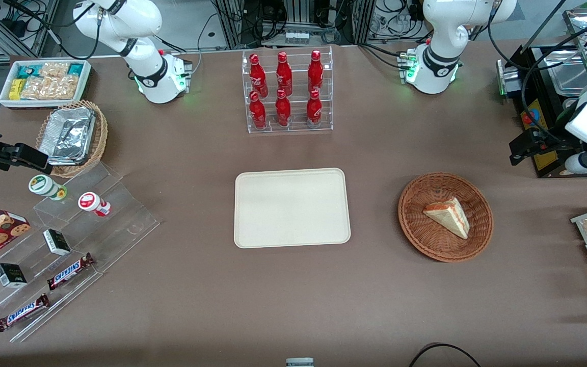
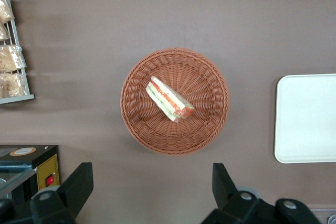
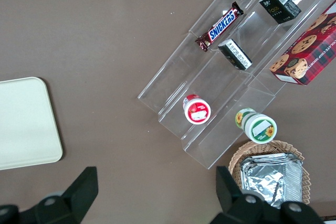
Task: Place sandwich from basket to tray
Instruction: 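Move the left gripper over the sandwich in the wicker basket, then lower the left gripper and close it on the wrapped sandwich, then lift the sandwich and carry it with the left gripper over the tray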
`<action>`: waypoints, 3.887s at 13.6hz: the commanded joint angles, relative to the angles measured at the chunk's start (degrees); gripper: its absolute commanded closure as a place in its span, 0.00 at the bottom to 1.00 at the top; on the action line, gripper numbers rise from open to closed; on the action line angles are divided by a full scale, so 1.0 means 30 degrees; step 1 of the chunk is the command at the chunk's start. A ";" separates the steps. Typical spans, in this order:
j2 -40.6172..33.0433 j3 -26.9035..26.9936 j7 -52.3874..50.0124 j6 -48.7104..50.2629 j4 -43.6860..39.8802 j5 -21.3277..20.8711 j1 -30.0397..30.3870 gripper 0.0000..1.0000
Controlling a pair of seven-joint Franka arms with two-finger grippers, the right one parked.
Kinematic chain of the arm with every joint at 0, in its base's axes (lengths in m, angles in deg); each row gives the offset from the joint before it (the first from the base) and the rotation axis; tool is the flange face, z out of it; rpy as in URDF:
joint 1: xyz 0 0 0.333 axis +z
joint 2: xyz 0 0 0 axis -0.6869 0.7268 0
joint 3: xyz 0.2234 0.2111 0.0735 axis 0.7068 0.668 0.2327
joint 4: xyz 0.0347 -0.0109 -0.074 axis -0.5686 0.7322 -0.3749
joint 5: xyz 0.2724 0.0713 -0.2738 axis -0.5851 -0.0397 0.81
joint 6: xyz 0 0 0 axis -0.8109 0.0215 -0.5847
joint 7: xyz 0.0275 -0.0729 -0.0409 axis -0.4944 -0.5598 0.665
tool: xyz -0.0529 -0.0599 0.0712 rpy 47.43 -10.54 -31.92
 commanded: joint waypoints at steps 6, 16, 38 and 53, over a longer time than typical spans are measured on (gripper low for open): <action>0.0456 0.0080 0.0153 0.0316 0.0303 0.0088 -0.0014 0.00; 0.3033 0.0080 -0.3265 -0.7530 0.4929 0.0088 -0.0160 0.00; 0.3032 -0.0067 -1.6162 -1.9604 1.4516 0.0176 -0.0395 0.00; 0.3507 -0.0037 -1.6928 -1.8947 1.3495 -0.0145 -0.1184 0.88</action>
